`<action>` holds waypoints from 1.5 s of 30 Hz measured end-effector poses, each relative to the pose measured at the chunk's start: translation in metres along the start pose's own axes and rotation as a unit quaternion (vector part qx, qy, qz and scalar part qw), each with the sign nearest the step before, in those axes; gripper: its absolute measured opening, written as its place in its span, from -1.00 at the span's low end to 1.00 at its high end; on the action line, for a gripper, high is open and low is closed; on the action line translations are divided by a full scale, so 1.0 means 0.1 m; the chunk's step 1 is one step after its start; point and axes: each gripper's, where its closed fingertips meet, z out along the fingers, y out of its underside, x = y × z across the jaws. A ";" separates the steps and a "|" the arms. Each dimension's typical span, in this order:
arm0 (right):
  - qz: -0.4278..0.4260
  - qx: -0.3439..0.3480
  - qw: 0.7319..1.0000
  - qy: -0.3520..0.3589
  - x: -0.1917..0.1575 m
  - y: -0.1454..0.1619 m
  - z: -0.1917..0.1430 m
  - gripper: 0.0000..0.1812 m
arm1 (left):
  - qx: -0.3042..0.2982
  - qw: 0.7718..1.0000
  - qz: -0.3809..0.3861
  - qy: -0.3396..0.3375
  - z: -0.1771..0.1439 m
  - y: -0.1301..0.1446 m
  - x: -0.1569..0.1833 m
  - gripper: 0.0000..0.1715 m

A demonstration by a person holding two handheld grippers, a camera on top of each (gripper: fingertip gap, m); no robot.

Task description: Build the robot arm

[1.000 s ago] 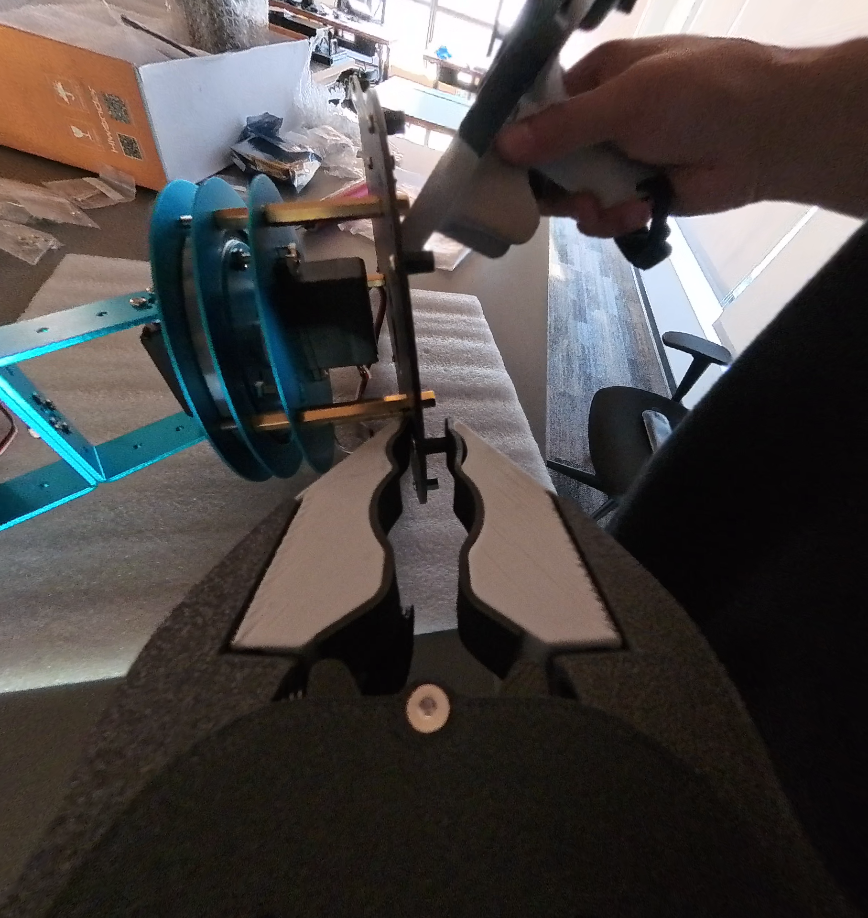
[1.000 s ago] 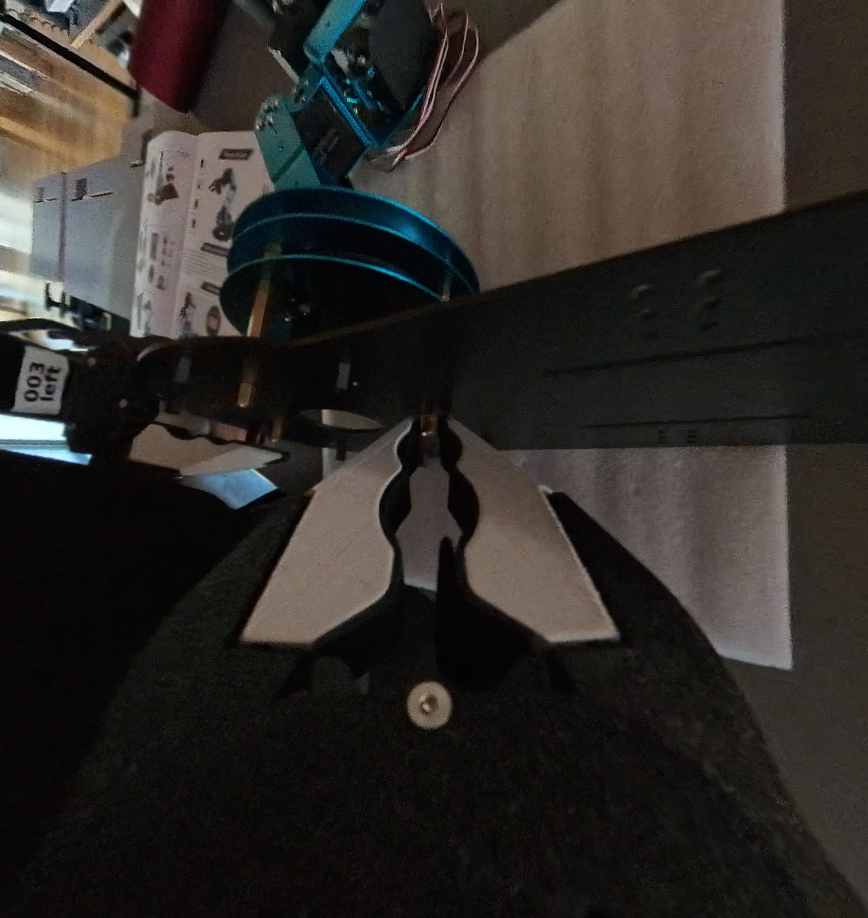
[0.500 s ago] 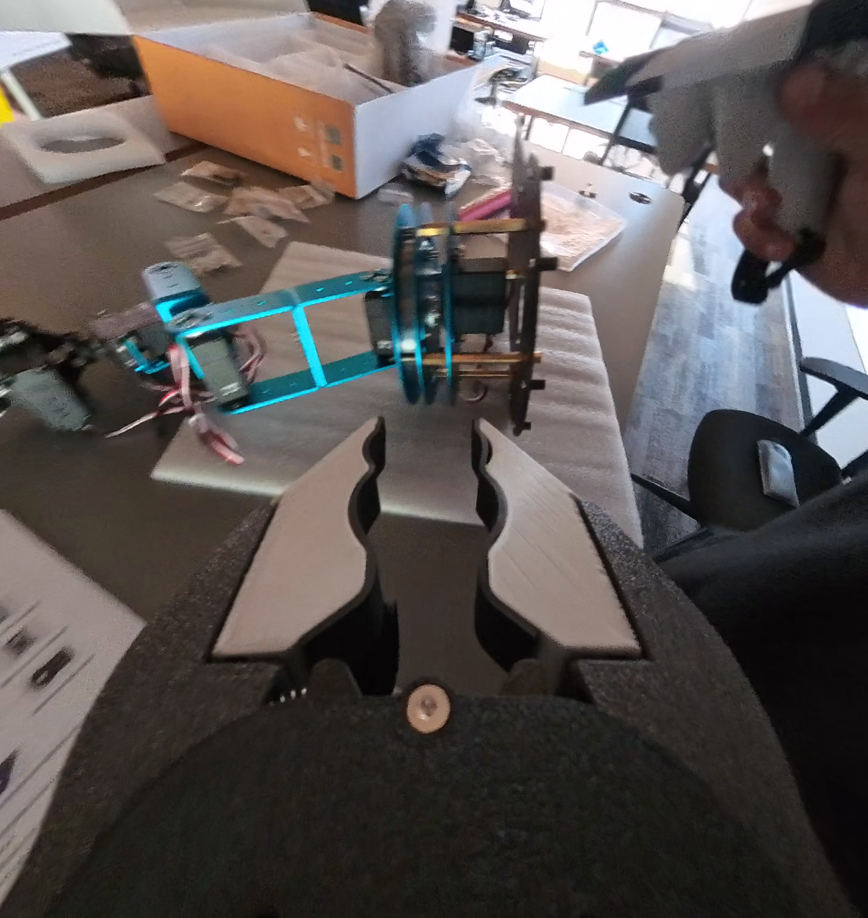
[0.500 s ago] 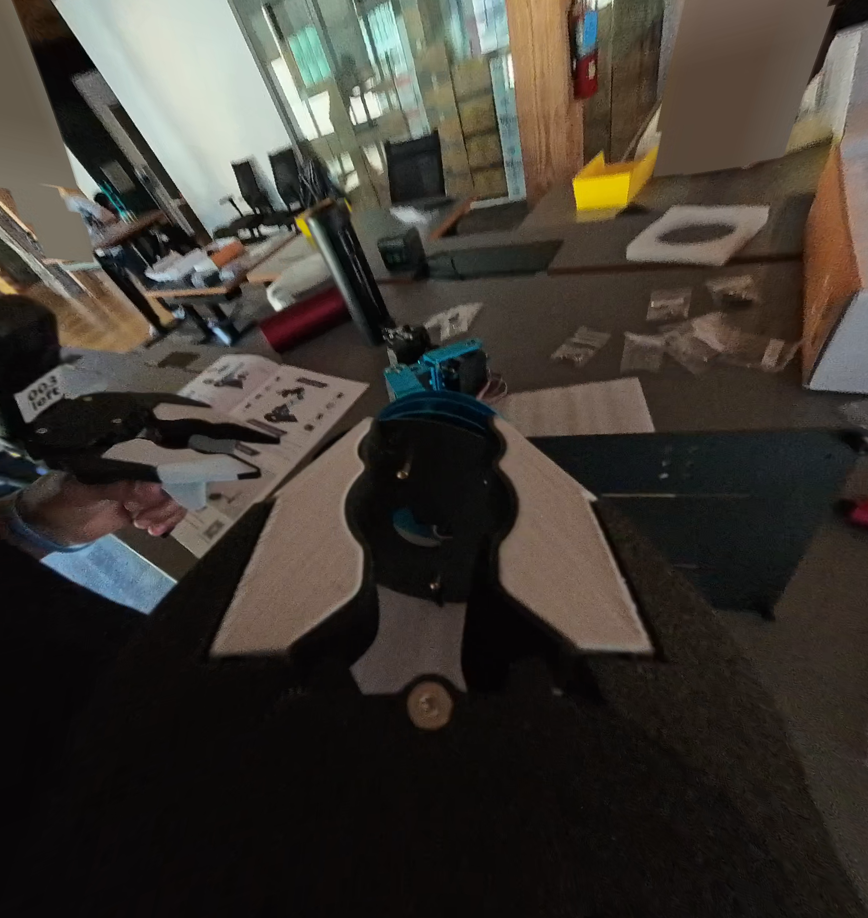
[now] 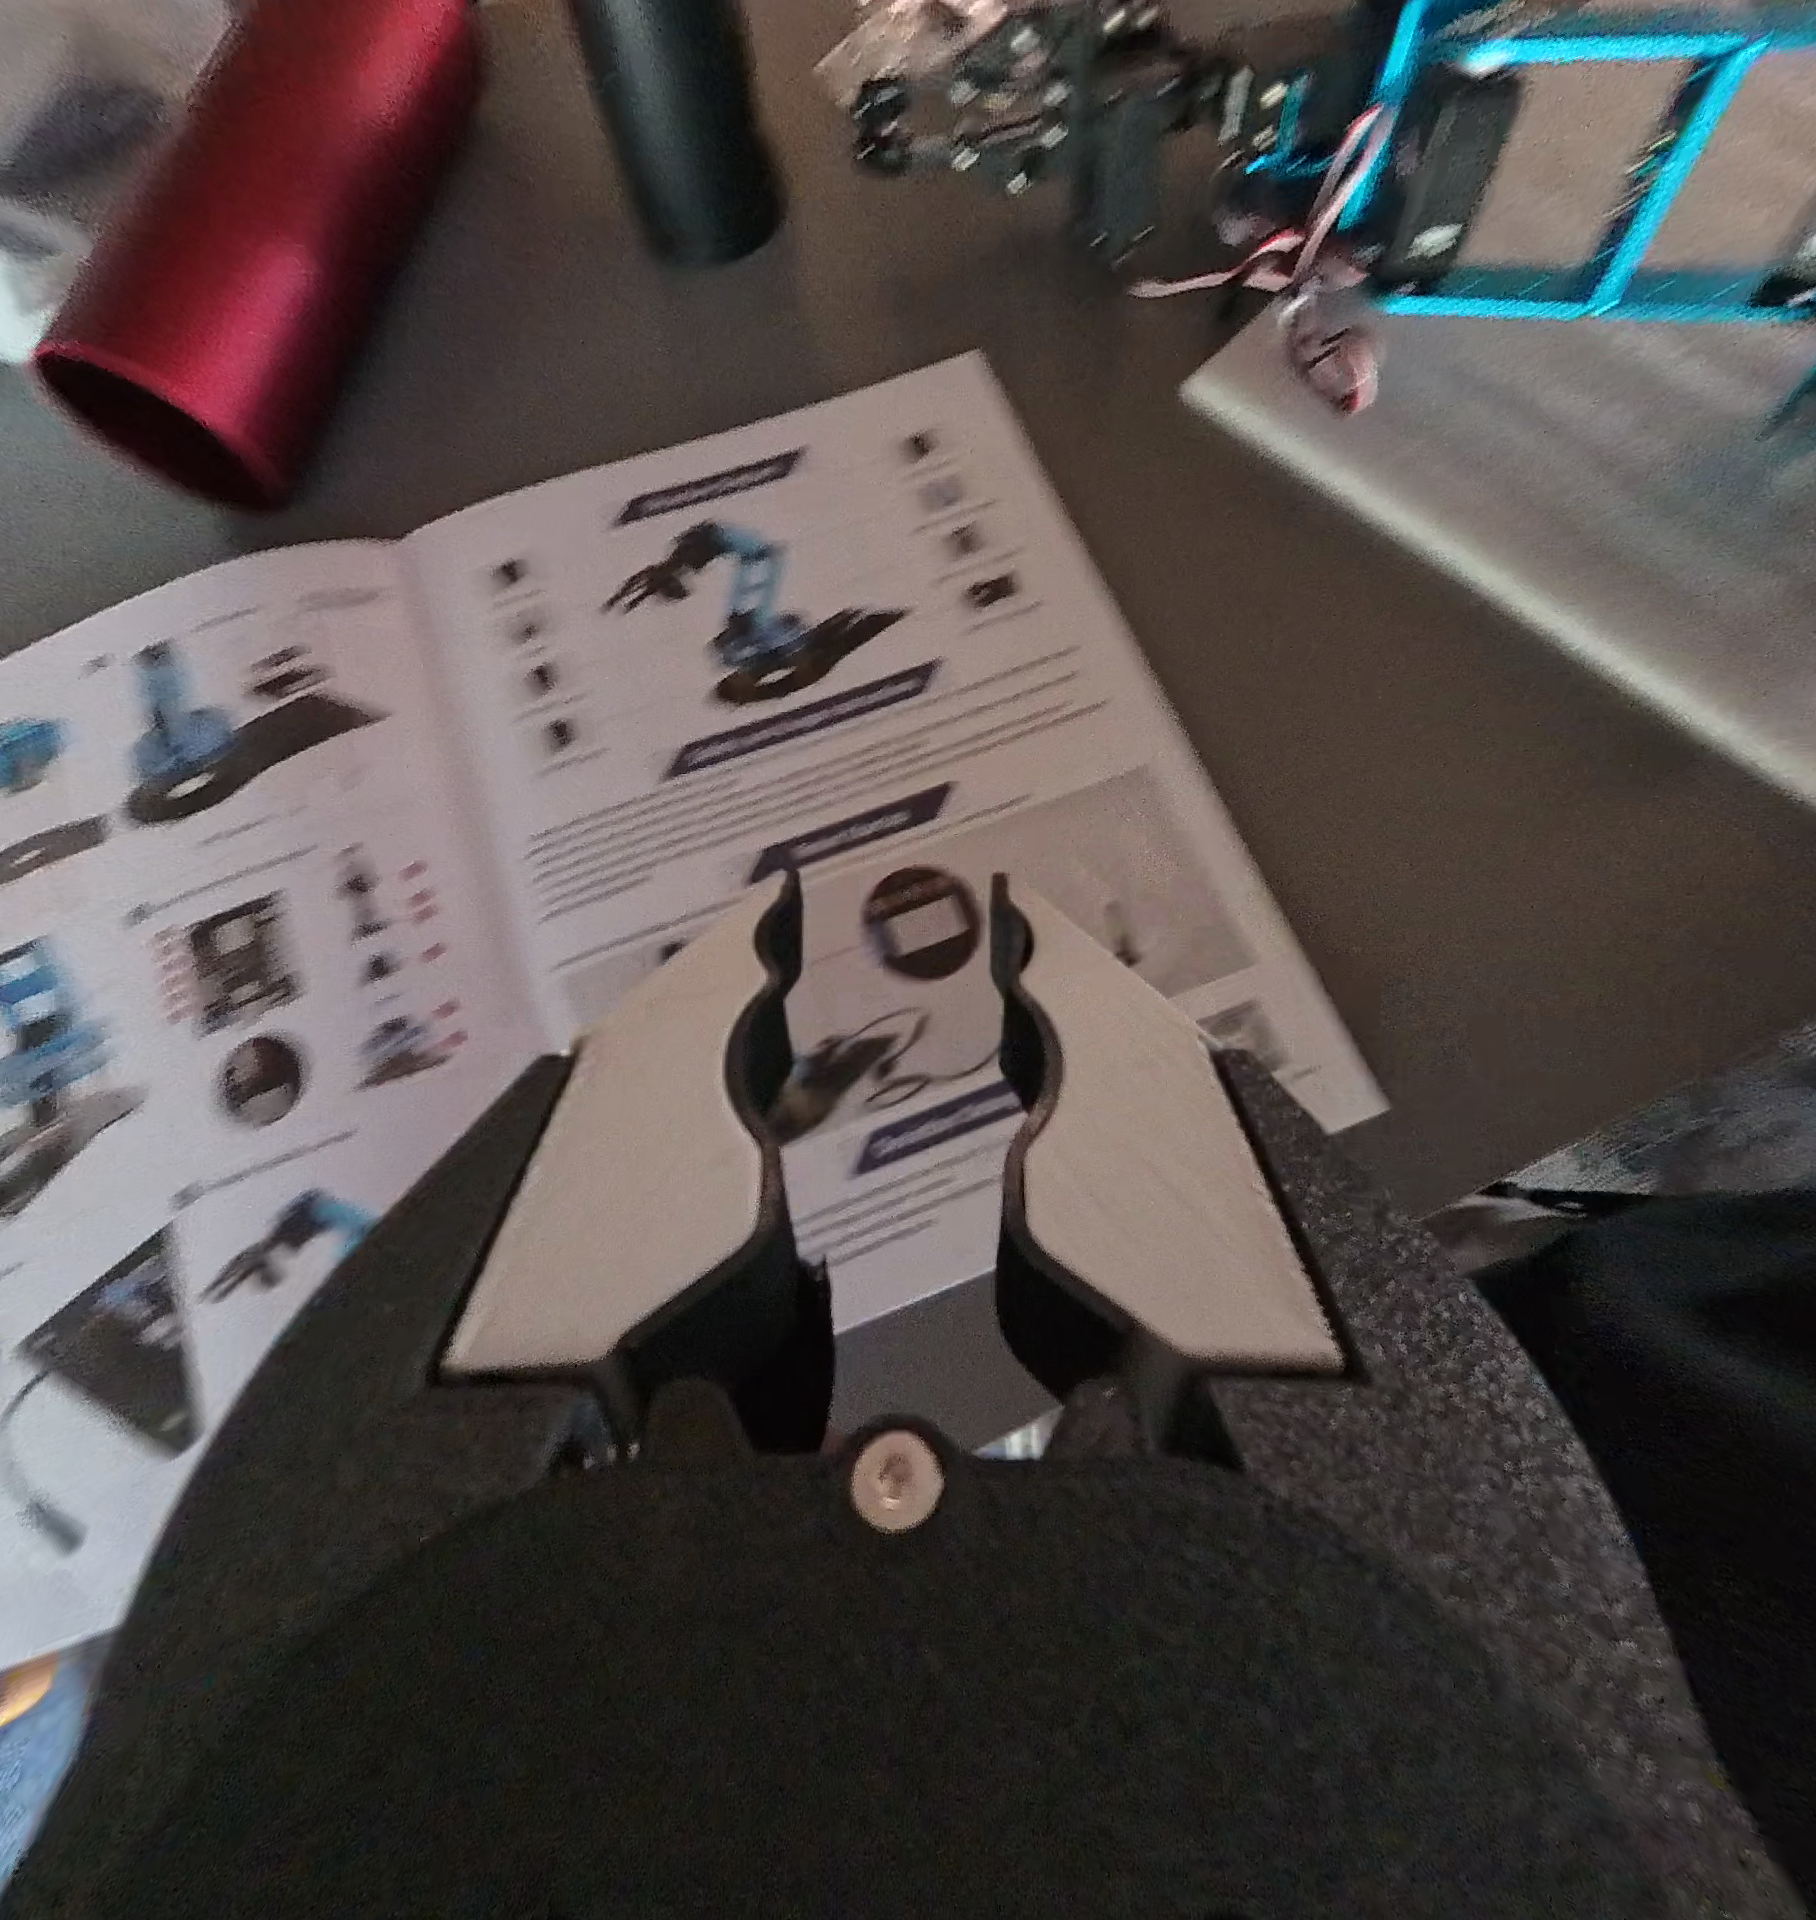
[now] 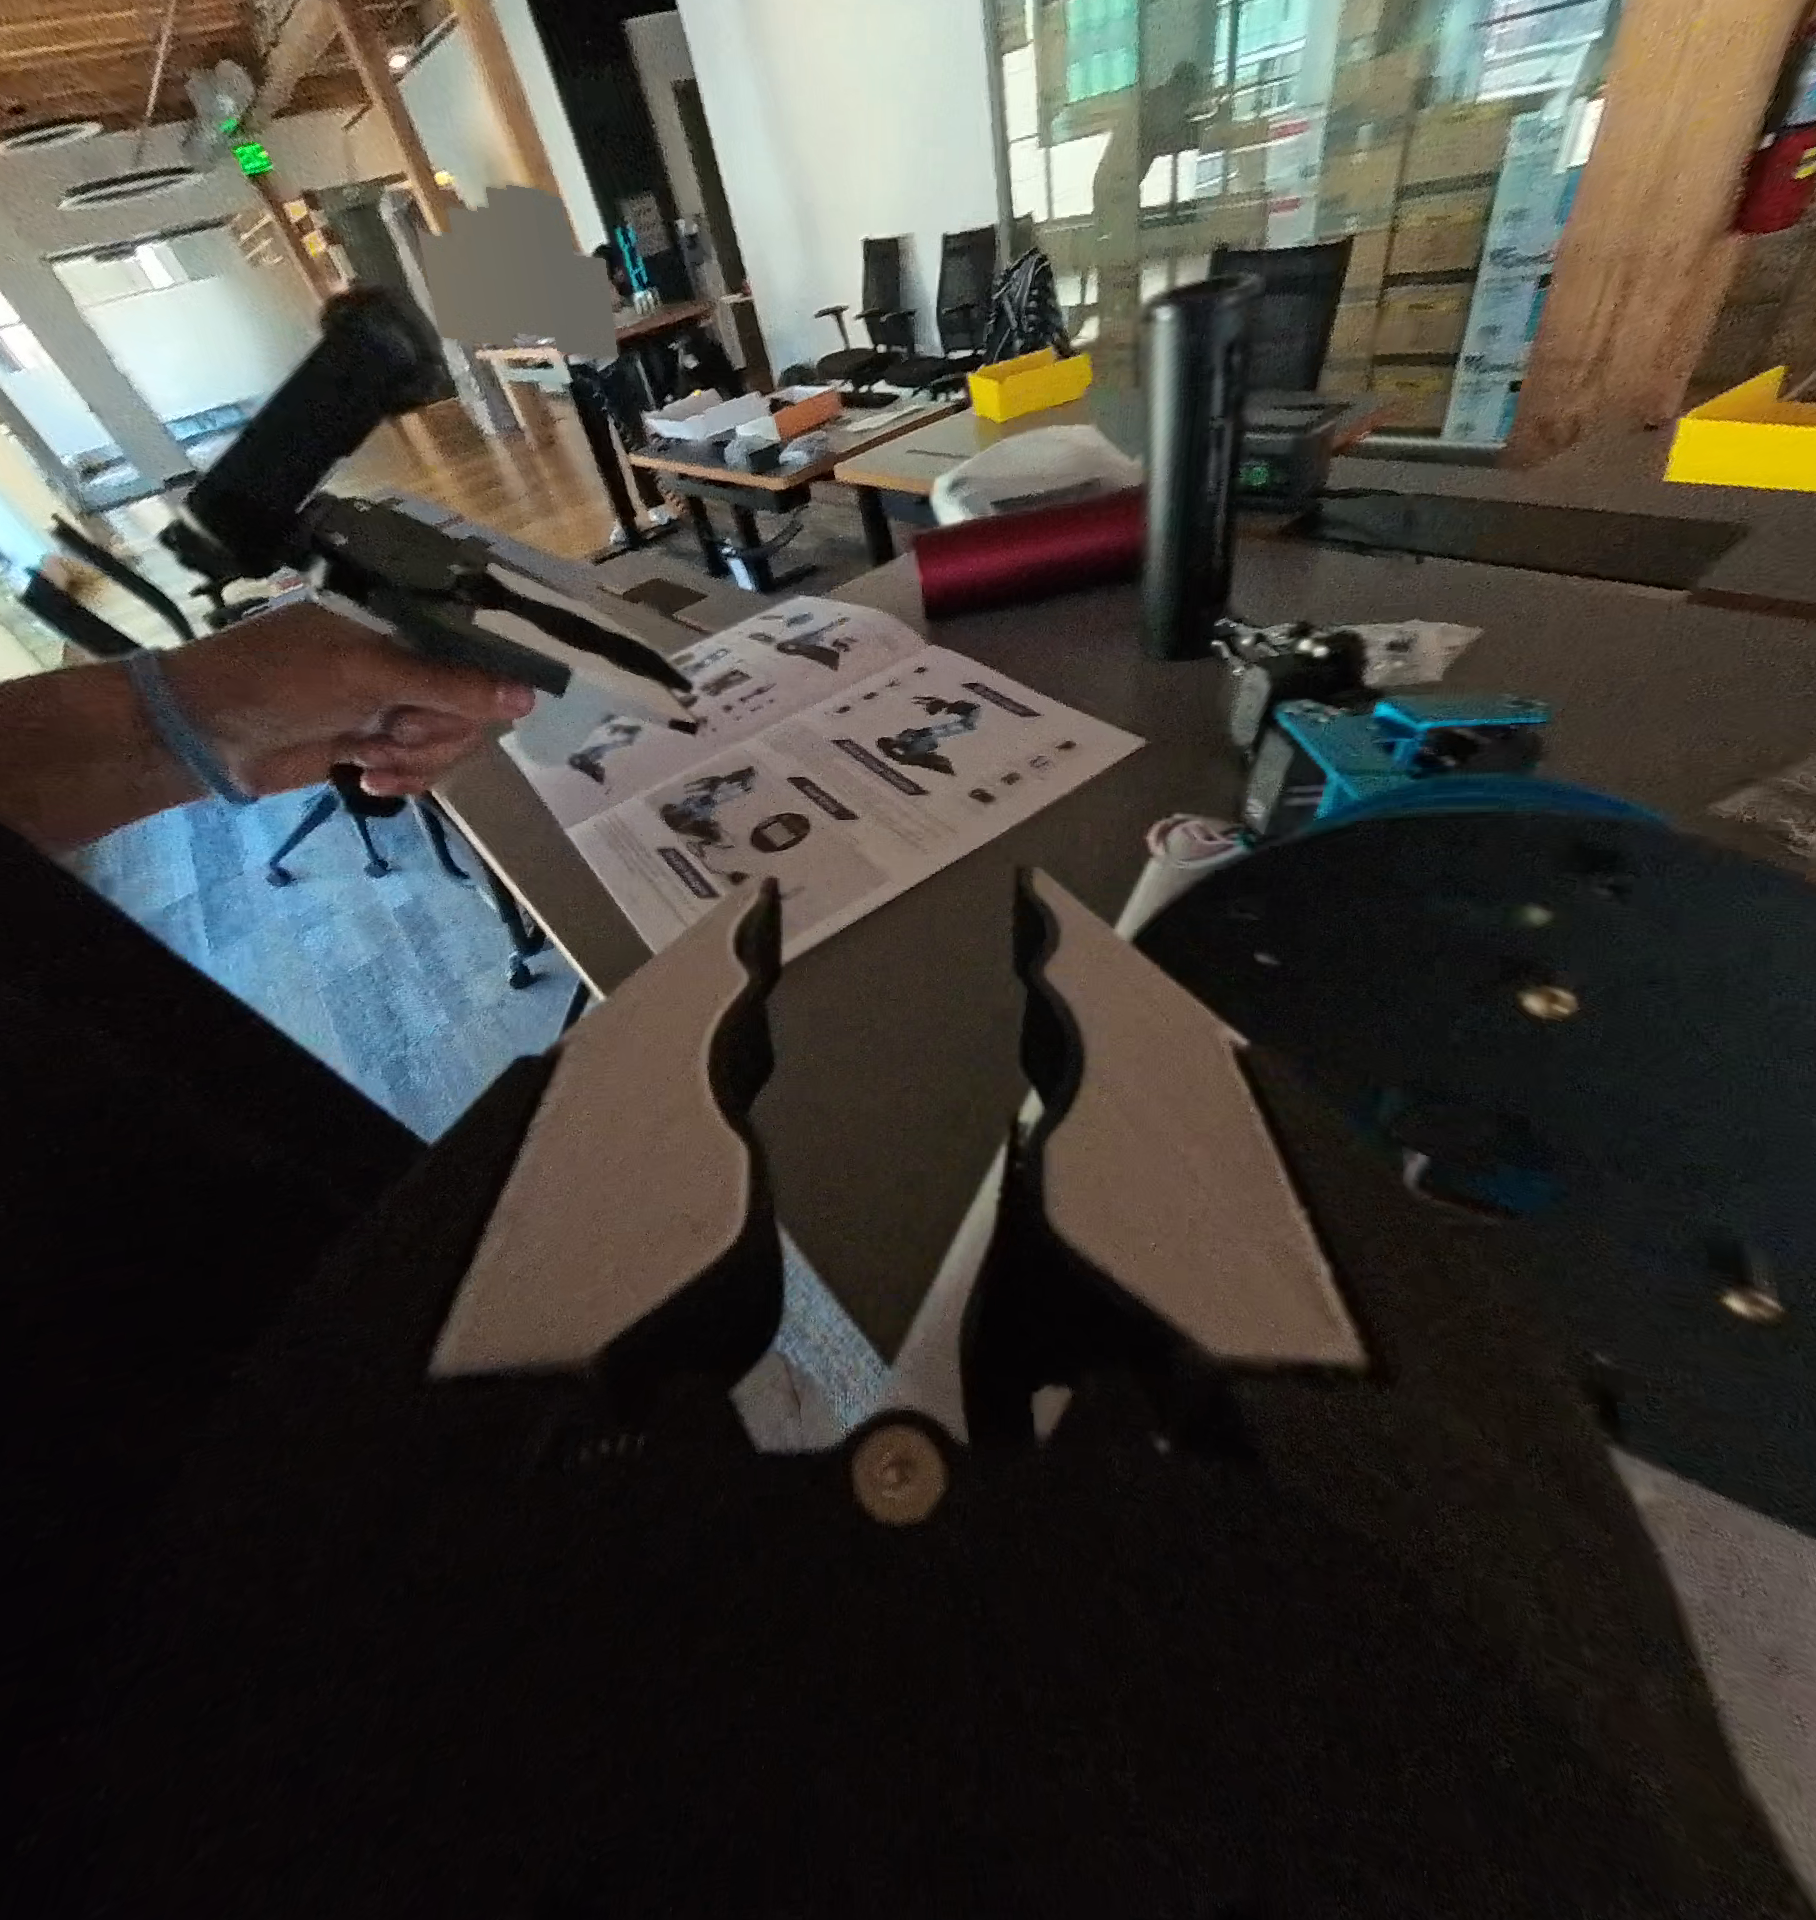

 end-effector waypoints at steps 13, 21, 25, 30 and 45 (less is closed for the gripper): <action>0.007 -0.229 0.973 -0.028 -0.55 0.81 2.89 0.04 | -0.035 0.994 0.021 0.097 0.72 0.07 -1.32 -0.56; -0.085 -0.297 0.950 0.034 -0.39 1.09 3.17 -0.04 | -0.036 0.977 0.015 0.211 0.77 0.35 -1.61 -0.75; -0.082 -0.297 0.951 0.036 -0.38 1.09 3.17 -0.04 | -0.033 0.971 0.018 0.234 0.68 0.45 -1.84 -0.82; -0.082 -0.278 0.957 0.035 -0.38 1.09 3.17 -0.04 | -0.013 0.968 0.033 0.248 0.58 0.44 -1.93 -0.54; -0.080 -0.274 0.958 0.031 -0.37 1.09 3.16 -0.05 | -0.015 0.970 0.069 0.233 0.62 0.51 -1.97 -0.65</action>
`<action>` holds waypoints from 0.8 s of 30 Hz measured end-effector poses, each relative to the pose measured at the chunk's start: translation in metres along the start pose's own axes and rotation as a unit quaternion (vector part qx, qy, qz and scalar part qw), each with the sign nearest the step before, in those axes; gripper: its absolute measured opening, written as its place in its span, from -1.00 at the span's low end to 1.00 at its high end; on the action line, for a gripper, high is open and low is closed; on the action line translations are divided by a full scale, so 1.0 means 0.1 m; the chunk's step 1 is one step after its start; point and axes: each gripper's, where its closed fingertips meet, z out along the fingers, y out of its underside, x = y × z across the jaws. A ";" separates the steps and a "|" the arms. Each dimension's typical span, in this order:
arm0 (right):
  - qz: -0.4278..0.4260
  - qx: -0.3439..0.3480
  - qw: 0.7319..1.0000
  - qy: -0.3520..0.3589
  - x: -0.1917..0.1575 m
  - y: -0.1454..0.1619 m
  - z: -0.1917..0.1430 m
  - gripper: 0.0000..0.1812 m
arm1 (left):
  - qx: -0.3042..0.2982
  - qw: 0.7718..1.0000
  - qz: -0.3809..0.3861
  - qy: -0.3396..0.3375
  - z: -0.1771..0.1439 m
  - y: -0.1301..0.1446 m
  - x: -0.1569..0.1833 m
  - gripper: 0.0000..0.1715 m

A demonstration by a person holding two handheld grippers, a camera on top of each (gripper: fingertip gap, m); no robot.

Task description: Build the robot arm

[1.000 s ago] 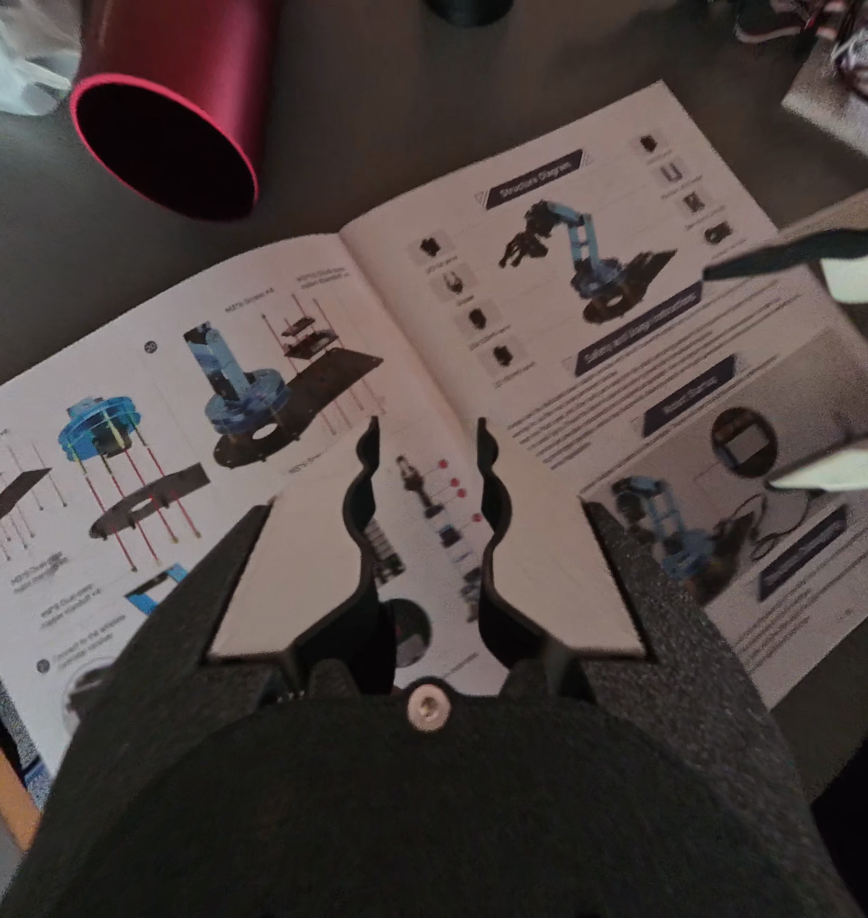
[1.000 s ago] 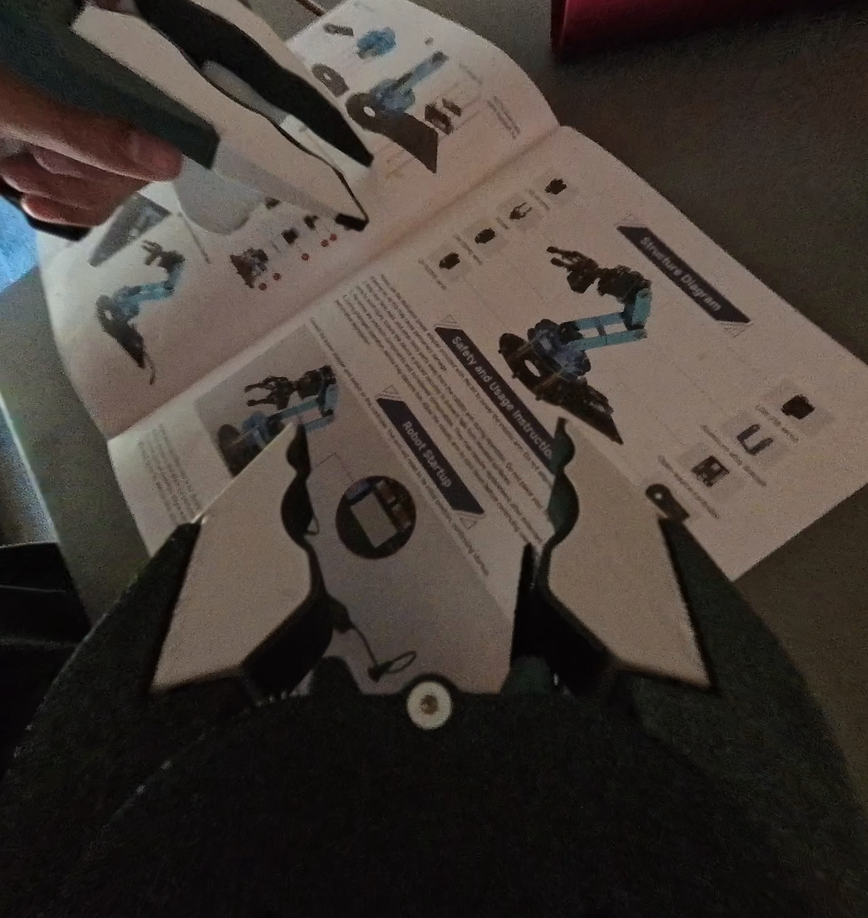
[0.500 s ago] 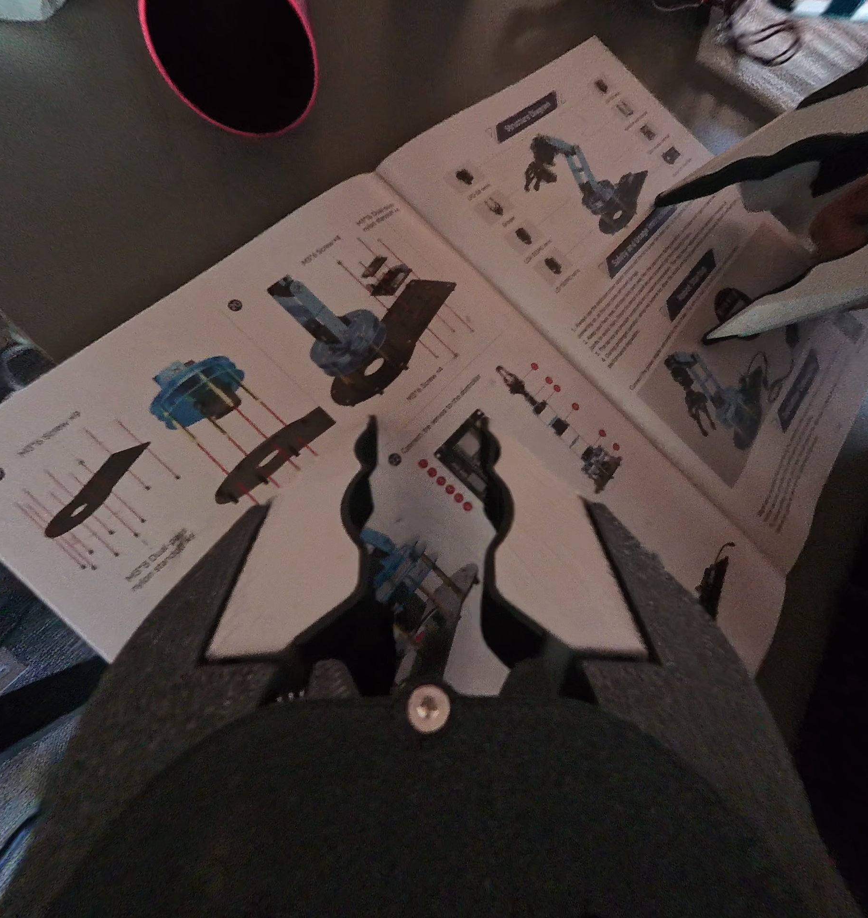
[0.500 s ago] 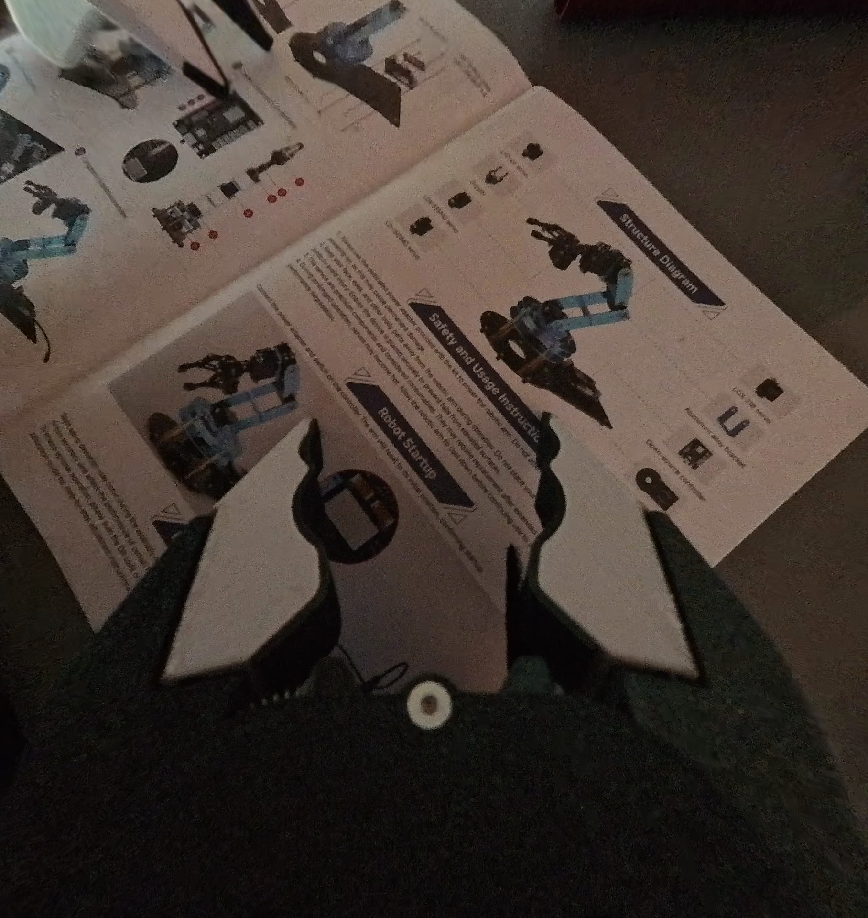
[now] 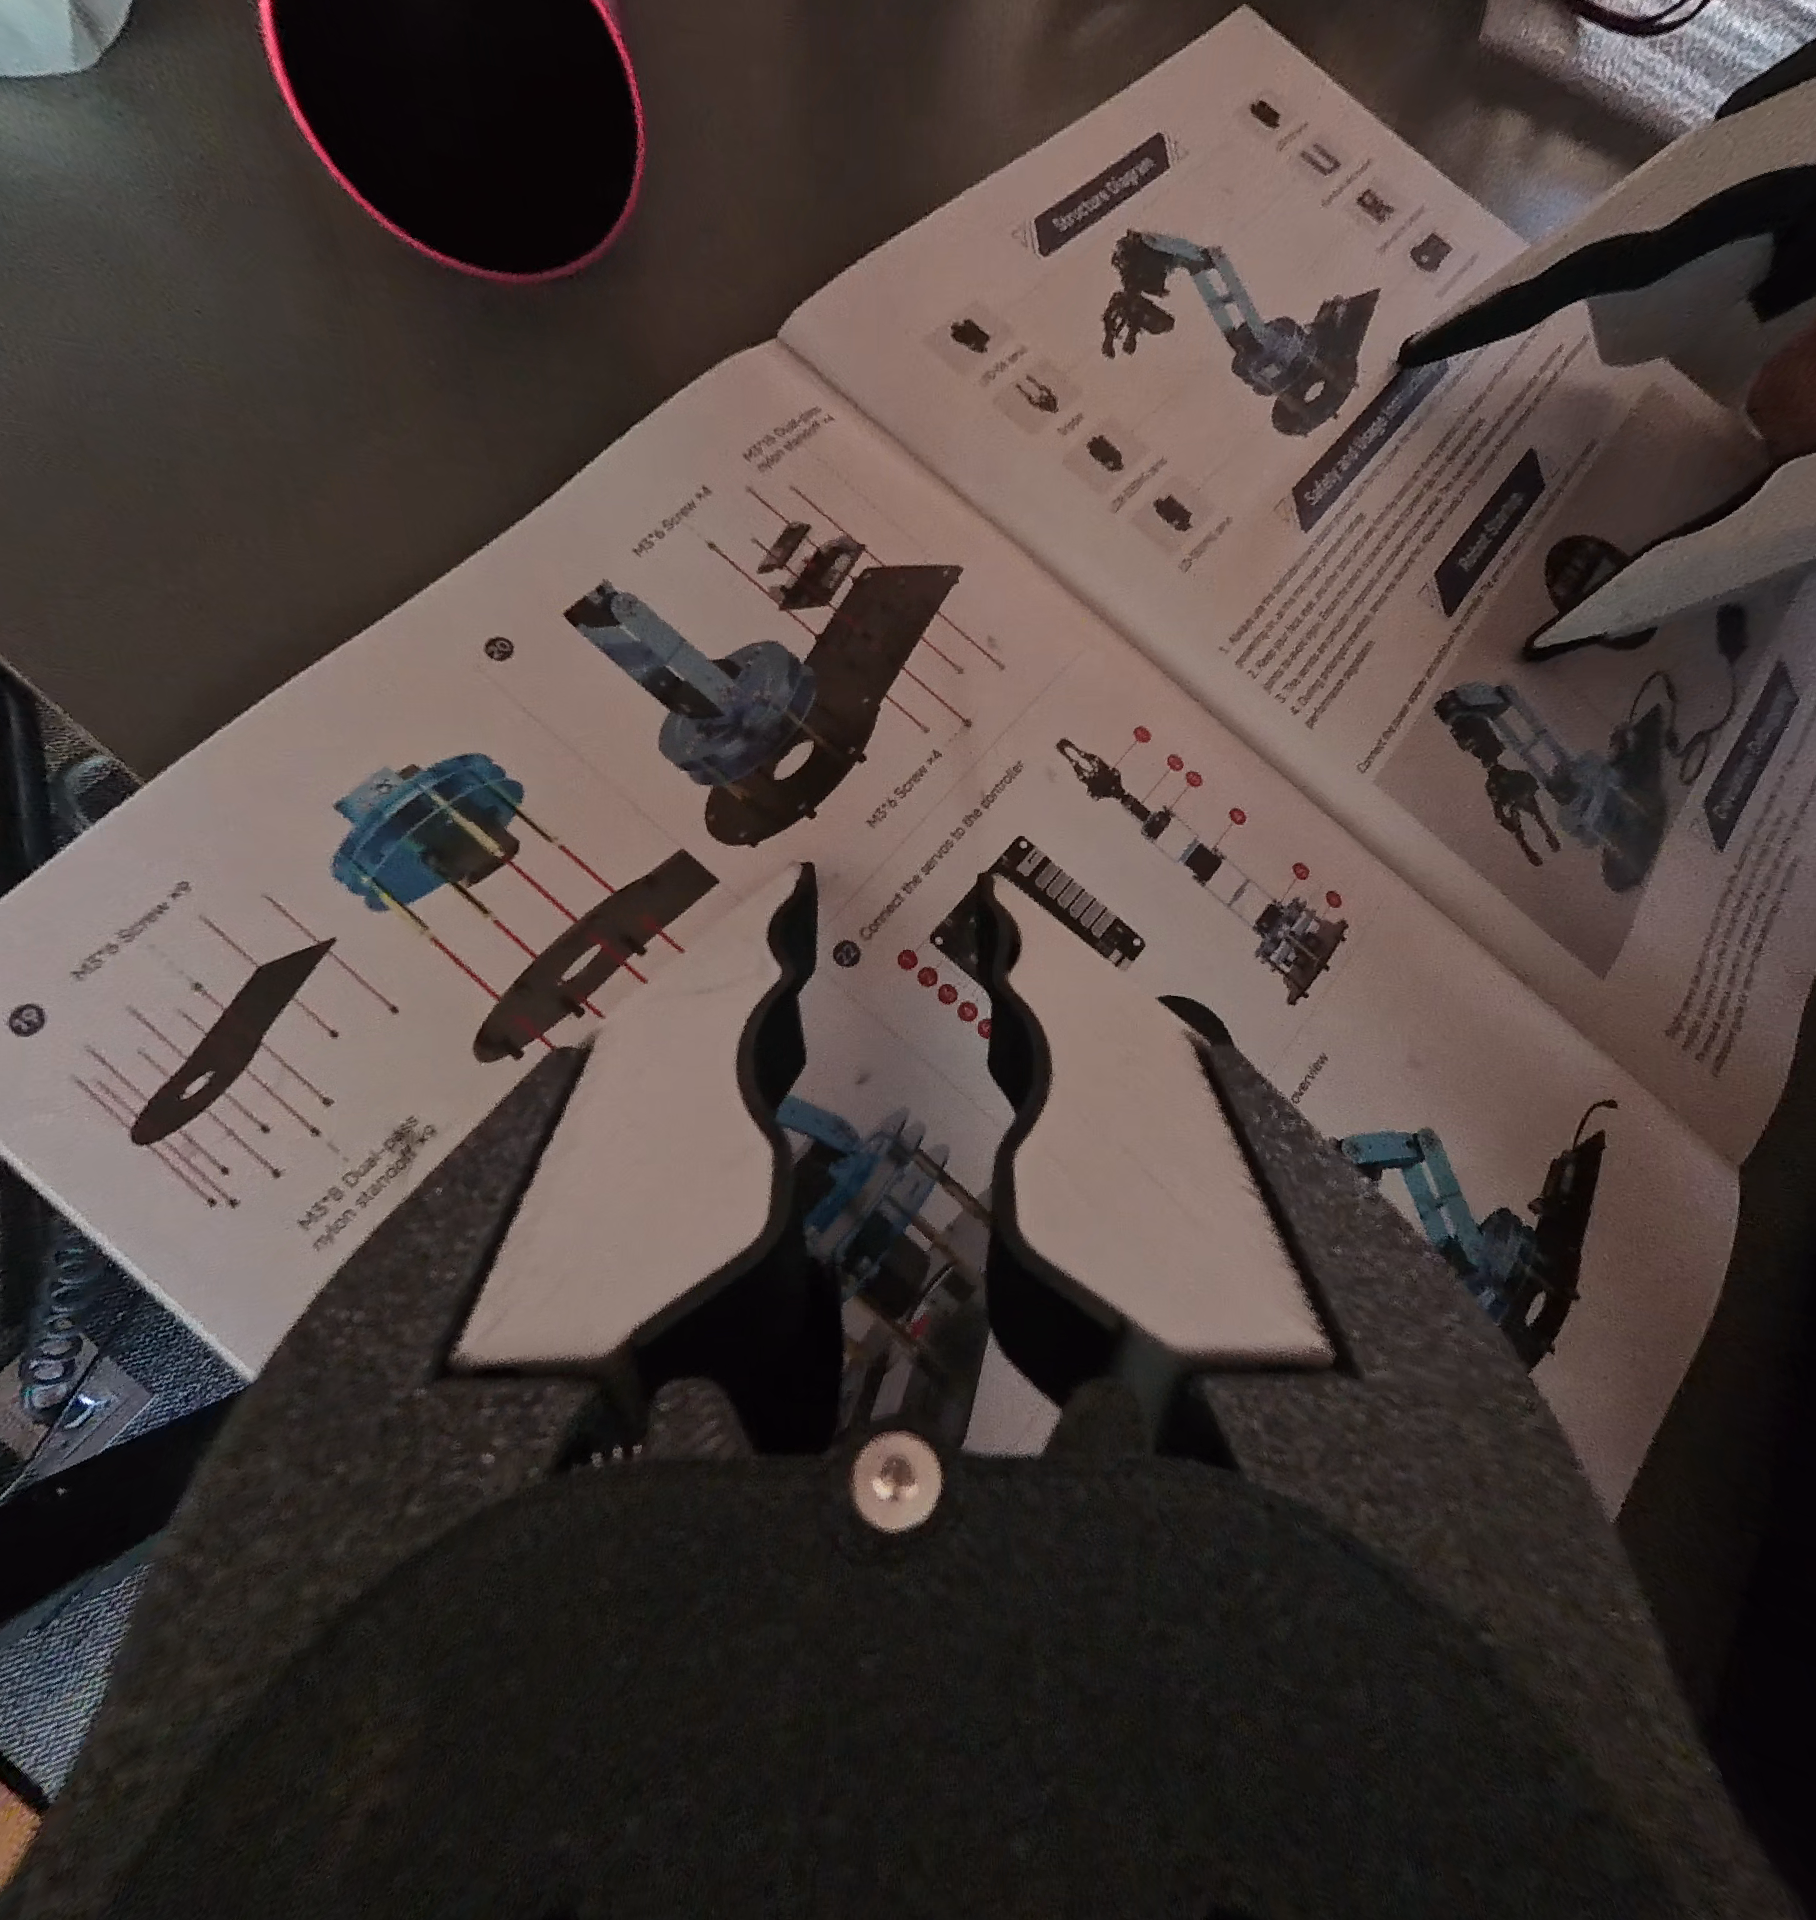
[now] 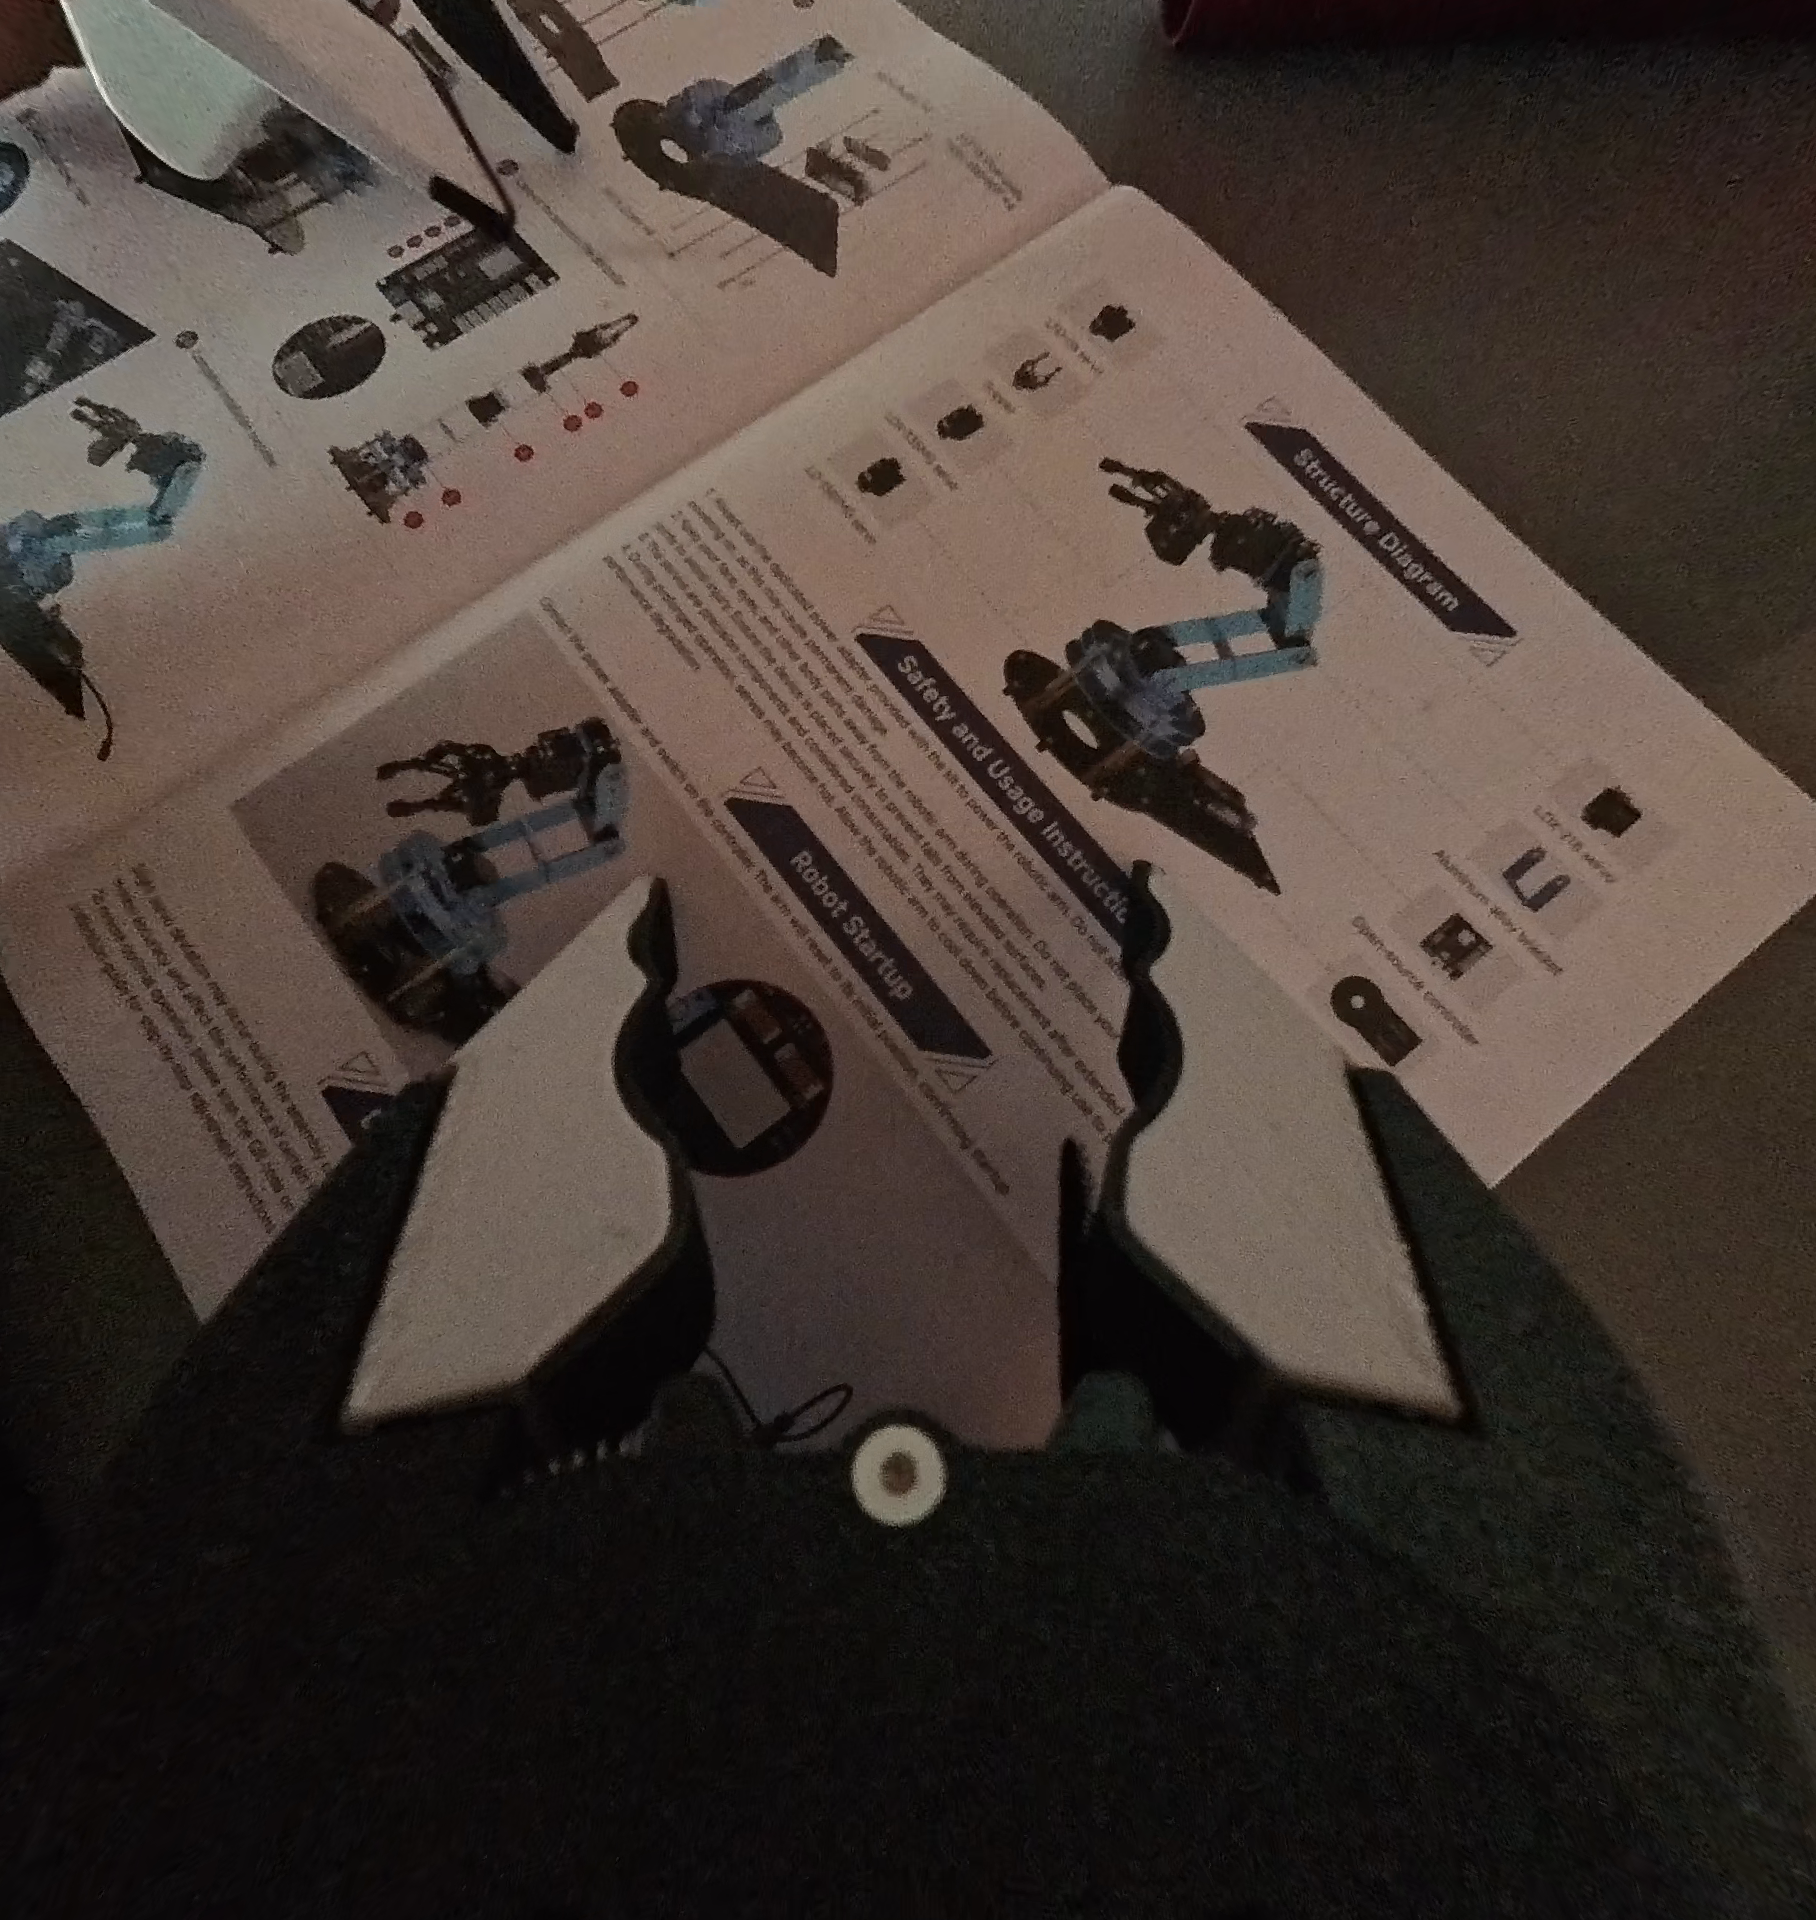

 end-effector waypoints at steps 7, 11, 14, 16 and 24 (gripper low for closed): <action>0.003 0.002 1.000 0.001 0.01 0.00 0.00 -0.06 | -0.016 0.999 0.029 -0.018 0.00 0.02 0.00 -0.65; 0.004 0.003 1.000 0.002 0.01 0.00 -0.01 -0.07 | -0.015 0.999 0.028 -0.022 0.00 0.02 0.00 -0.65; 0.005 0.003 1.000 0.003 0.02 0.00 -0.01 -0.08 | -0.017 0.999 0.028 -0.021 0.00 0.02 0.00 -0.65; 0.005 0.004 1.000 0.003 0.02 0.00 -0.01 -0.08 | -0.019 0.999 0.028 -0.020 0.00 0.02 0.00 -0.65; 0.009 0.006 1.000 0.005 0.03 0.00 -0.01 -0.11 | -0.021 0.999 0.031 -0.019 0.00 0.02 0.00 -0.65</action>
